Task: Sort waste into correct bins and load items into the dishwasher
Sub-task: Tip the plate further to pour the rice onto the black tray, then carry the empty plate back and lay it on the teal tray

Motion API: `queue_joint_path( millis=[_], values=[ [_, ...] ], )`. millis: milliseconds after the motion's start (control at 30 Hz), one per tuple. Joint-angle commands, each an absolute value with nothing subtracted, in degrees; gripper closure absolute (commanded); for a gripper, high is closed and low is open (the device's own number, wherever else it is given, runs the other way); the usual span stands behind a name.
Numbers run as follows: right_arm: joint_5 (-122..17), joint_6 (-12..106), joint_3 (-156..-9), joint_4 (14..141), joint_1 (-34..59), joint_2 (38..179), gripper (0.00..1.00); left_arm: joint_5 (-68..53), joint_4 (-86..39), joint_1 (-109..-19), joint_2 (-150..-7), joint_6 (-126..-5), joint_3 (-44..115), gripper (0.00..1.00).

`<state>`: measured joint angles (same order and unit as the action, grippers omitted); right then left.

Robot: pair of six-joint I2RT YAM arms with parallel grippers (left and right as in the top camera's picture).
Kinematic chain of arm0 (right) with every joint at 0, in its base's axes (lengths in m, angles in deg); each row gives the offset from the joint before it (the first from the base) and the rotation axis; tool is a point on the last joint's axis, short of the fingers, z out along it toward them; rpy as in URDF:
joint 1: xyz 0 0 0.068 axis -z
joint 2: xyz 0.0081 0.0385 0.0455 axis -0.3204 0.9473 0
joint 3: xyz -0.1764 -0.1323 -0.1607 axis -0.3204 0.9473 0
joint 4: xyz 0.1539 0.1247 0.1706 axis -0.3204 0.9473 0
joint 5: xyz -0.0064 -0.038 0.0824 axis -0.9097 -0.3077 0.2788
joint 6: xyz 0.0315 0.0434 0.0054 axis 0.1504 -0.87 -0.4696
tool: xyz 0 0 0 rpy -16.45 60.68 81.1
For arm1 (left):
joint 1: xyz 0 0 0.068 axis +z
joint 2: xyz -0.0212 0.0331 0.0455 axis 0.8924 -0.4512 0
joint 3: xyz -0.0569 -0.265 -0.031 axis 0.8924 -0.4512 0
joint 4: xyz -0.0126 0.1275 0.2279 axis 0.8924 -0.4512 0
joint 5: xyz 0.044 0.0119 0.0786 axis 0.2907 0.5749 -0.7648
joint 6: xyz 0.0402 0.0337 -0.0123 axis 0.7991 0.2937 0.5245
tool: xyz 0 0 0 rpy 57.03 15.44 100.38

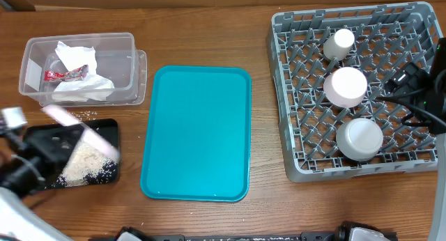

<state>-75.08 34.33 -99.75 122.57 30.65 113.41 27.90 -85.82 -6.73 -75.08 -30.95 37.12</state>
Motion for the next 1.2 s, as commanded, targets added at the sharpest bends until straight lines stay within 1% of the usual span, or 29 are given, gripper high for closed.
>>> queue_joint_path(
  millis=[0, 100, 167, 267, 400, 533, 667, 700, 800, 867, 967, 1067, 1167],
  values=[
    [-75.2, 34.2, -100.9, 122.3, 30.9, 113.4, 0.0, 26.6, -84.0, -12.5, -68.1, -37.5, 37.3, 0.96],
    [-75.2, 34.2, -100.9, 122.3, 30.9, 113.4, 0.0, 21.8, -79.6, -17.2, -62.7, -46.5, 37.3, 0.96],
    [-75.2, 34.2, -100.9, 122.3, 30.9, 113.4, 0.0, 15.2, -76.6, -20.0, -59.7, -53.7, 37.3, 0.96],
    [-75.2, 34.2, -100.9, 122.3, 30.9, 113.4, 0.0, 8.0, -74.5, -24.1, -57.2, -59.5, 37.3, 0.96],
    [-75.2, 34.2, -100.9, 122.3, 30.9, 113.4, 0.0, 7.5, -72.6, -29.8, -57.6, -60.6, 37.3, 0.96],
    [-75.2, 34.2, -100.9, 122.3, 30.9, 113.4, 0.0, 5.9, -71.3, -37.4, -60.0, -61.0, 37.3, 0.96],
    [-75.2, 34.2, -100.9, 122.3, 30.9, 113.4, 0.0, -0.8, -69.4, -48.5, -63.7, -64.9, 37.3, 0.96],
    [-75.2, 34.2, -100.9, 122.3, 30.9, 113.4, 0.0, -3.5, -68.0, -53.5, -65.3, -66.8, 37.3, 0.96],
    [-75.2, 34.2, -100.9, 122.3, 30.9, 113.4, 0.0, -9.7, -65.1, -64.9, -69.1, -71.7, 37.3, 0.96],
    [-75.2, 34.2, -100.9, 122.3, 30.9, 113.4, 0.0, -15.9, -63.1, -72.9, -71.7, -76.0, 37.3, 0.96],
    [-75.2, 34.2, -100.9, 122.3, 30.9, 113.4, 0.0, -28.6, -61.0, -85.0, -76.1, -83.4, 37.3, 0.96],
    [-75.2, 34.2, -100.9, 122.3, 30.9, 113.4, 0.0, -40.0, -60.7, -93.5, -81.4, -90.1, 37.3, 0.96],
    [-75.2, 34.2, -100.9, 122.3, 30.9, 113.4, 0.0, -47.2, -60.2, -99.5, -88.2, -93.2, 37.3, 0.96]
  ],
)
